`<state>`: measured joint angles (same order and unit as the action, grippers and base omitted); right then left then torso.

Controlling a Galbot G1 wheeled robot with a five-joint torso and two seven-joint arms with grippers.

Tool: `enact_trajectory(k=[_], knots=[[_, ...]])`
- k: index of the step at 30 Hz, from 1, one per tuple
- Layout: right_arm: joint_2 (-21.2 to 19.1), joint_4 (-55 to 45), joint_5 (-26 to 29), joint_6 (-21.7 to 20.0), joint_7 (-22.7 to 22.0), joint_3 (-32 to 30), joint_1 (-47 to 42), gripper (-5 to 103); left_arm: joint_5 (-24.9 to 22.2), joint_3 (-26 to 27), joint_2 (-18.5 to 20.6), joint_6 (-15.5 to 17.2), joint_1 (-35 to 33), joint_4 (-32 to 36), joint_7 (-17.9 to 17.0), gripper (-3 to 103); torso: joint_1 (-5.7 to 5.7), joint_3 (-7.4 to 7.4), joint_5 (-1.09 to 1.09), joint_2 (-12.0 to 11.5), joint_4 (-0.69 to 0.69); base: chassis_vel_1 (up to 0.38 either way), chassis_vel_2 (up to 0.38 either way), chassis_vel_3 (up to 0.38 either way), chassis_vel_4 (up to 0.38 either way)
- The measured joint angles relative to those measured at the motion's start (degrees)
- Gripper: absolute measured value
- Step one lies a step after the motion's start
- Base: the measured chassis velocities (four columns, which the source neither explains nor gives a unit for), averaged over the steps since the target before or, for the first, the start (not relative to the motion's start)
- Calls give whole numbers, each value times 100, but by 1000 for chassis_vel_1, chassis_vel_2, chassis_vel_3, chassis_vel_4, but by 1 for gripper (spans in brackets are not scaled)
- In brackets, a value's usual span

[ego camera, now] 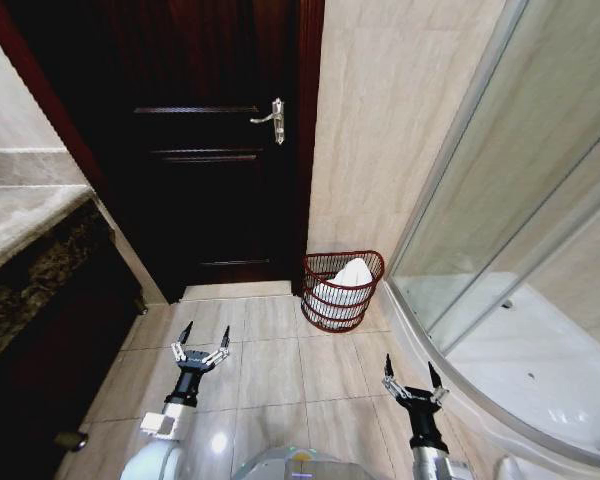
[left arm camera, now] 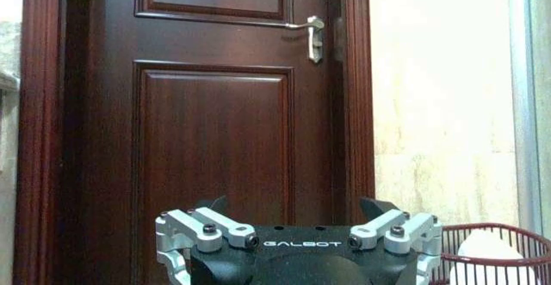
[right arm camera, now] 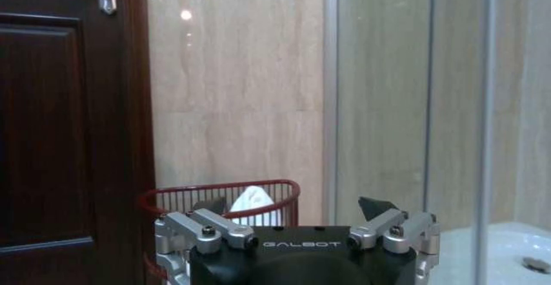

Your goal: Discard the used towel into the hamper.

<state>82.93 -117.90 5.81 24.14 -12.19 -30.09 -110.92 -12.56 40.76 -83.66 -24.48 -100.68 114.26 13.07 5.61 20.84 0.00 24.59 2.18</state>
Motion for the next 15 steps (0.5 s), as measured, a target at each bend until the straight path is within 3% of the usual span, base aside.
enact_trajectory(k=[15], knots=[[28, -30, -154, 233, -215, 6, -188, 100, 165, -63, -16, -231, 6, -135, 27, 100, -140, -234, 0, -374, 0, -39, -38, -43, -43]])
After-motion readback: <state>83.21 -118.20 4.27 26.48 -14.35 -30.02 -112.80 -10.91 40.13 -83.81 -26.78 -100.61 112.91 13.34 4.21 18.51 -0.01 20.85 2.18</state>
